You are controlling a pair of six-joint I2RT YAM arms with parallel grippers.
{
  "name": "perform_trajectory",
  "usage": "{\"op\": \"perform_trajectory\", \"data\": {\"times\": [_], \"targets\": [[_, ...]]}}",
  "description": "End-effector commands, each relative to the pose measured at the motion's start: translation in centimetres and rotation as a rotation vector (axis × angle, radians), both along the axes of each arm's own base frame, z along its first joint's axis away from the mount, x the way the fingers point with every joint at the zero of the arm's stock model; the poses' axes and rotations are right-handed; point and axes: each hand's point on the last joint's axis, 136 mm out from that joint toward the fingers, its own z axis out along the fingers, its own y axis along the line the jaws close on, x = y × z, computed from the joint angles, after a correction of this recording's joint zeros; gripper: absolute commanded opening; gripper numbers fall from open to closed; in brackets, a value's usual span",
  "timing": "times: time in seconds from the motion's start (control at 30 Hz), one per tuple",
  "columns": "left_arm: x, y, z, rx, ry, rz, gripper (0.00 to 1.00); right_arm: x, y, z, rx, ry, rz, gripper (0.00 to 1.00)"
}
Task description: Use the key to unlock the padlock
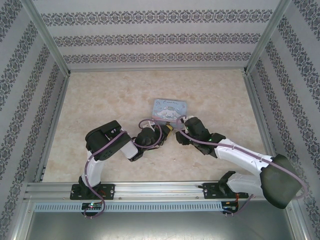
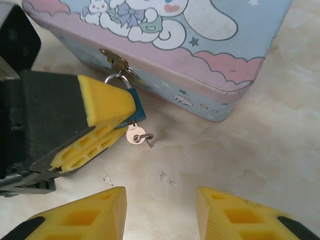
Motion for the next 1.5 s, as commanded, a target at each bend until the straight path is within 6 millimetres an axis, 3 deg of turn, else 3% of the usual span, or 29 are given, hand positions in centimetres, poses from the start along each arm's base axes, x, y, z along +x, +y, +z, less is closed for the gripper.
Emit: {"op": "perform_trajectory", "data": {"times": [0.0,0.27,0.53,0.97,1.13,1.4,1.47], "targets": [[-0.4,0.2,-1.6,0.082,0.053,-0.042,0.00,0.4,0.2,0.2,-0.080,-0.059,0.079,0.40],[-0.7,-0.3,-1.8,0.092,0.076,-0.070,0.00,0.3,1.8,-1.3,-0.110,-0.054,0.167,0.35],[-0.8,-0.4,-1.7,0.087,0.080,-0.076,0.00,1.0,1.9,-3.3,-0.180,-0.034,0.160,0.34],[-0.8,-0.4,-1.6,0.079,0.079,-0.080,0.00,2.9,2.8,-3.5,-0.219,-0.050,0.138,0.33],[-1.0,-0.4,-1.6,0.076,0.080,-0.087,0.00,3.8,3.5,-3.2,-0.218,-0.055,0.141,0.25],[-1.1,-0.3,-1.5,0.069,0.081,-0.084,0.00,4.4,4.8,-2.4,-0.148,-0.032,0.161,0.02],[-1.1,-0.3,-1.5,0.067,0.081,-0.084,0.00,4.3,4.9,-2.2,-0.101,-0.013,0.162,0.00]]}}
